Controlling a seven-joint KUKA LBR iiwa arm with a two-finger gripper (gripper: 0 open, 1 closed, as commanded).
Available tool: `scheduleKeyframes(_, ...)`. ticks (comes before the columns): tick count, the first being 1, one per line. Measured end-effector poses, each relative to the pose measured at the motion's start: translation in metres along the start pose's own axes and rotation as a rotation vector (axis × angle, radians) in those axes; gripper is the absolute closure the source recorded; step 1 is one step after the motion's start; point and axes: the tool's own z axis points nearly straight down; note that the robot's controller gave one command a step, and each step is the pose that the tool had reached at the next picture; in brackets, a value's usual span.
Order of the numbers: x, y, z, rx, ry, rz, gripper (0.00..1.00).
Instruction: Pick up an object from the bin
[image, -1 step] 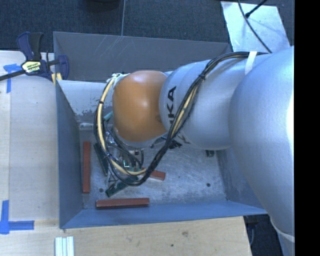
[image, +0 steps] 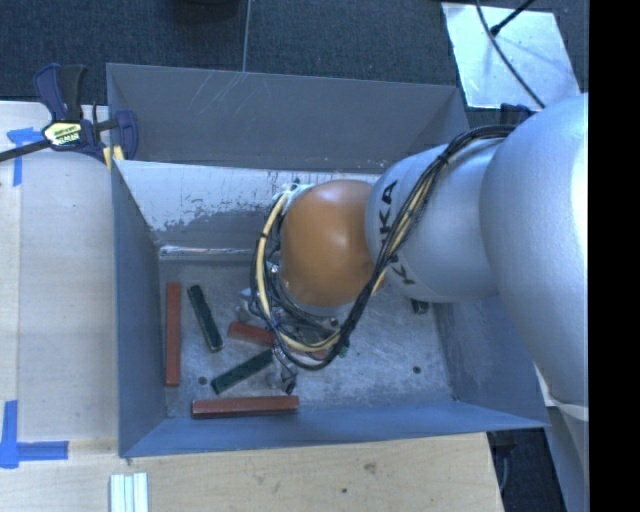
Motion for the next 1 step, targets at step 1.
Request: scheduleKeyframes(1, -0.0014, 0.0023, -0.0016, -0.002, -0.003, -0.002, 1.0)
